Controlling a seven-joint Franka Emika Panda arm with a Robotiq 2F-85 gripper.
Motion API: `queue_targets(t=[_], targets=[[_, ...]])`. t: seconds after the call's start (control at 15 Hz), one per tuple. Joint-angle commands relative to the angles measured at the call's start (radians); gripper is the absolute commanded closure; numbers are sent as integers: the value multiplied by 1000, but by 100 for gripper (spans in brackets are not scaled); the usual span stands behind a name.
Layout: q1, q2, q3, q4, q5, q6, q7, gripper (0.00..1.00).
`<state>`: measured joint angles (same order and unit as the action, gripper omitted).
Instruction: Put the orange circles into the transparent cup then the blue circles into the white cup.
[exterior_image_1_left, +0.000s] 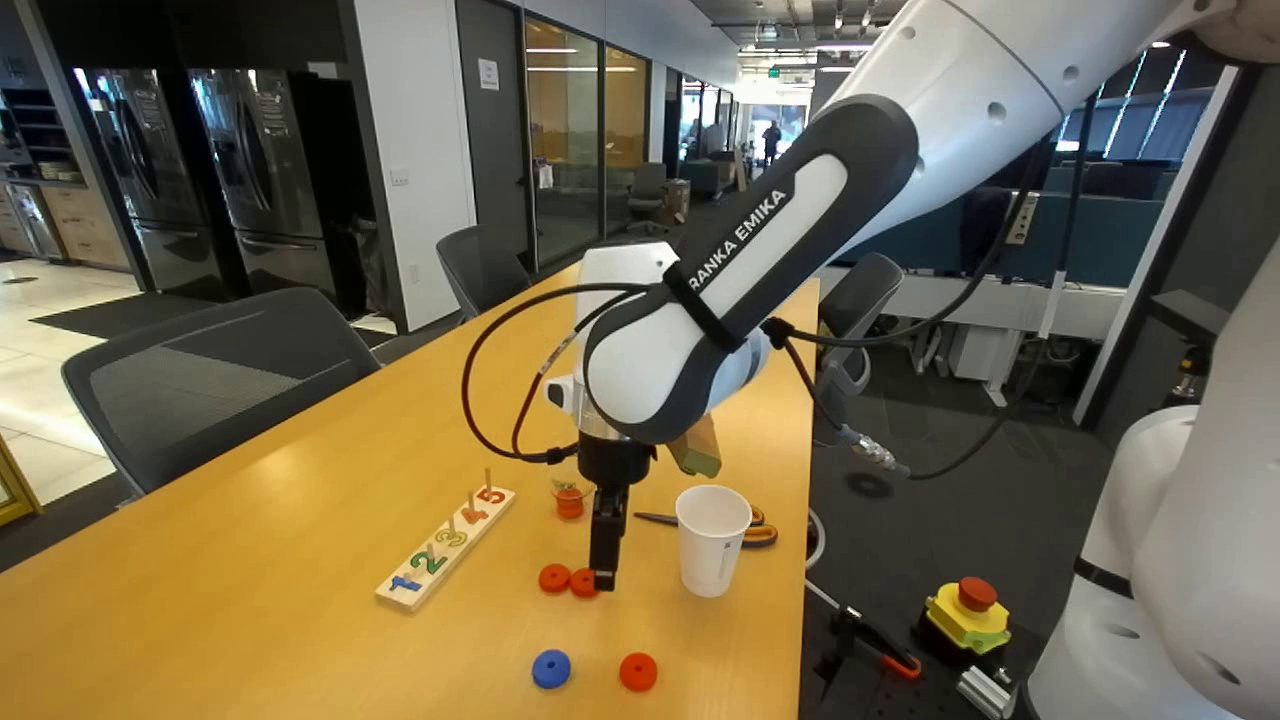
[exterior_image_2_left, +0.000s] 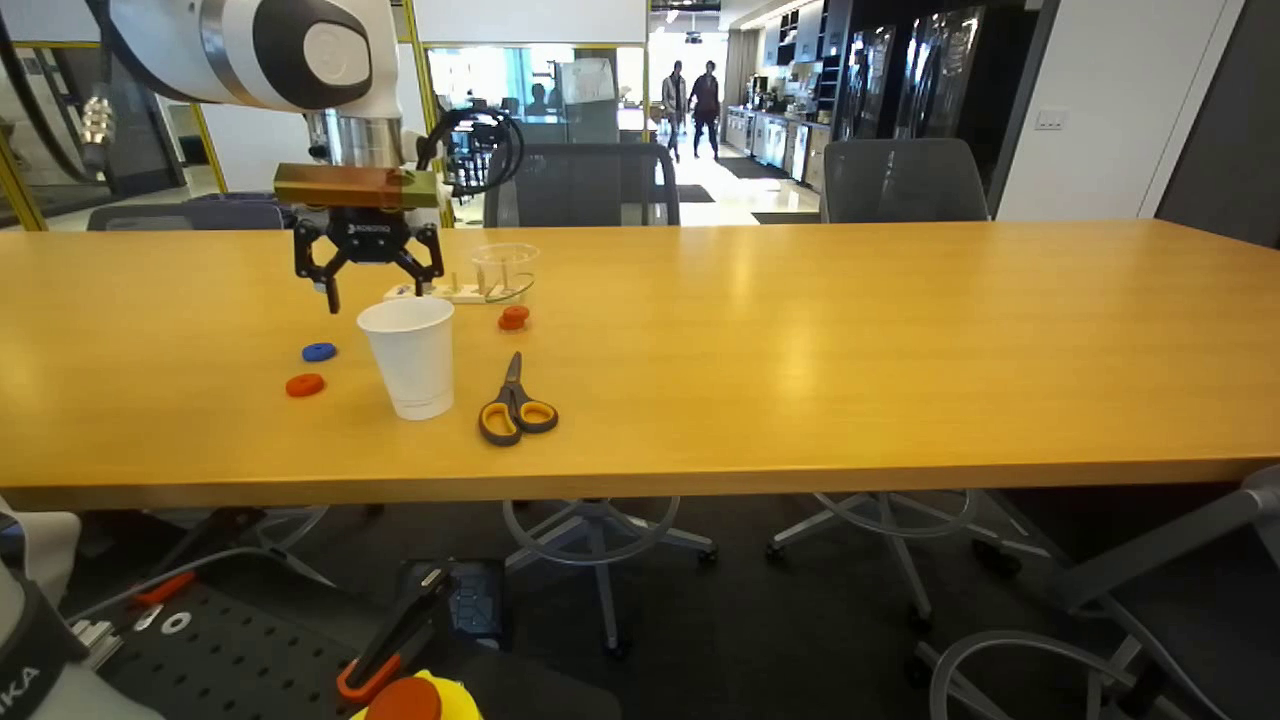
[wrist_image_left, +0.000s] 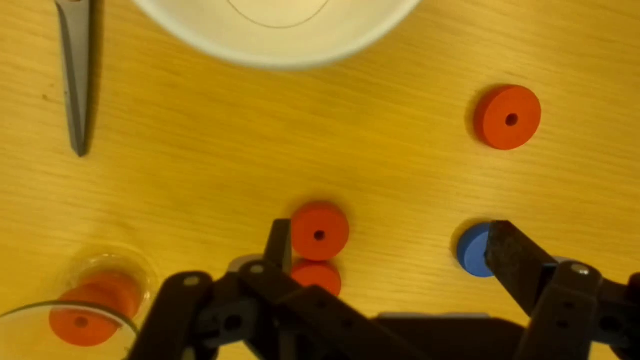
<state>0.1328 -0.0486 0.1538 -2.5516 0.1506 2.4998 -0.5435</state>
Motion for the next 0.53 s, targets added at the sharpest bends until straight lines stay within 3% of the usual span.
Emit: queue_targets(t=[0.0,0.47], targets=[[17,55,3,-19,-46,103,69,0],[15,199,6,21,-204,226,234,0]])
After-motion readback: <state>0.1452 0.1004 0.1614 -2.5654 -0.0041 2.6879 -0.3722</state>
